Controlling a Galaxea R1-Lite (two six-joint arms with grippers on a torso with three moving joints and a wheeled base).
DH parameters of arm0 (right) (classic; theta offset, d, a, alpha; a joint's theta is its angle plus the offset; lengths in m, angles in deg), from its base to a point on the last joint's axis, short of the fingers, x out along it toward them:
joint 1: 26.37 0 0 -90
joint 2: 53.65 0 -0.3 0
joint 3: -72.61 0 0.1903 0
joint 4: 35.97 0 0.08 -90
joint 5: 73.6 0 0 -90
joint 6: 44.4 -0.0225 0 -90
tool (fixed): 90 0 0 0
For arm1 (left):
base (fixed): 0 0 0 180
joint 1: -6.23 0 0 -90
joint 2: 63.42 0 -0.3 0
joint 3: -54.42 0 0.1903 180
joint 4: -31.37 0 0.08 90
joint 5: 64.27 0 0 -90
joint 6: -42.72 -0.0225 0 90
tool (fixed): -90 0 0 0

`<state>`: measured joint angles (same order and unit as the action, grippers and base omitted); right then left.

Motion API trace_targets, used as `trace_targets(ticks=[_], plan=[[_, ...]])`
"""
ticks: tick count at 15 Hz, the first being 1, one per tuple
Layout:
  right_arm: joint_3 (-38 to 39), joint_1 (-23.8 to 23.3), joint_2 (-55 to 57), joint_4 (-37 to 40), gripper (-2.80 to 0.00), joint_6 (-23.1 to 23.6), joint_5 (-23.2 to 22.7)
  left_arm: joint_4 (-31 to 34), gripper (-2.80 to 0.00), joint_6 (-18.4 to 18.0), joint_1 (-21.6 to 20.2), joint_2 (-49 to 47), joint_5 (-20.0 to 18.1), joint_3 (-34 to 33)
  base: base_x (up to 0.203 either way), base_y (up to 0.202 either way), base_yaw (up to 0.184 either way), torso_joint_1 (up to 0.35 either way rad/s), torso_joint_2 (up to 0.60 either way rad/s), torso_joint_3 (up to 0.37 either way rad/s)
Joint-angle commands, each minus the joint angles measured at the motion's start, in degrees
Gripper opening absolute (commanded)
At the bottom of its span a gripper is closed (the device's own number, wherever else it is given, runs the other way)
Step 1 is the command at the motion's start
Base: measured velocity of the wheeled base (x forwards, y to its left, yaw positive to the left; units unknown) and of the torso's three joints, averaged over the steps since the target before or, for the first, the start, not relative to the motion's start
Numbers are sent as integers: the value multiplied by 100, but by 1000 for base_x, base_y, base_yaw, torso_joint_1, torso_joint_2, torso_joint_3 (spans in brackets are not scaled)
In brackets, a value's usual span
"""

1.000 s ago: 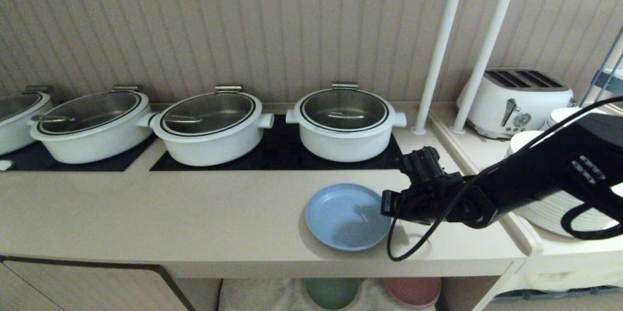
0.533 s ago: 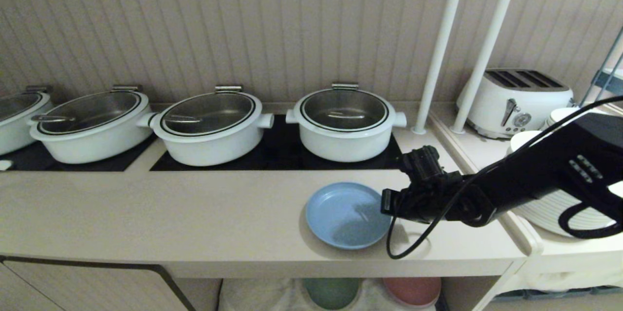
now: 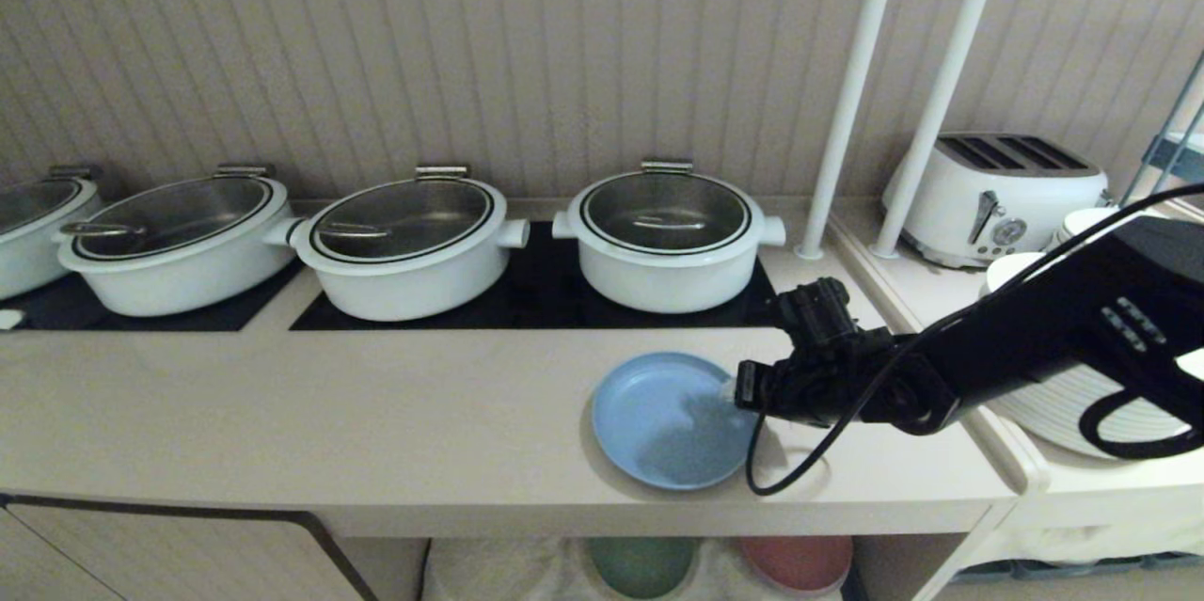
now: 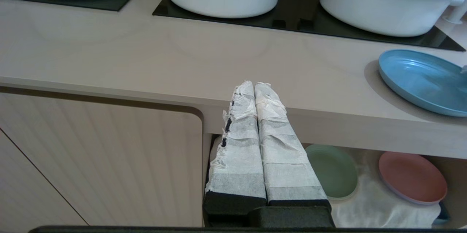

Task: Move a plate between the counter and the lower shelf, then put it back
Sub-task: Put the plate

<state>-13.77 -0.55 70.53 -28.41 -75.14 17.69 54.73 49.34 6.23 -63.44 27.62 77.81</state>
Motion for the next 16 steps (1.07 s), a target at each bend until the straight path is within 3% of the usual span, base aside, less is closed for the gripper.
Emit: trace_targets(ticks=[1,6,13,14,16], plan=[[5,2,-60,-10,0,-12,3,0,-280,5,0,2,4,-2,0,0,0,0,0,0],[108,-15,-370,42,0,-3,72,0,-280,5,0,2,4,-2,0,0,0,0,0,0],[833,105,-1096,5,0,21,73,0,-280,5,0,2,4,6,0,0,0,0,0,0],[965,145,-1239,1,-280,23,73,0,-280,5,0,2,4,-2,0,0,0,0,0,0],[1265,216,-1530,-9,-280,23,100,0,-280,5,0,2,4,5,0,0,0,0,0,0]])
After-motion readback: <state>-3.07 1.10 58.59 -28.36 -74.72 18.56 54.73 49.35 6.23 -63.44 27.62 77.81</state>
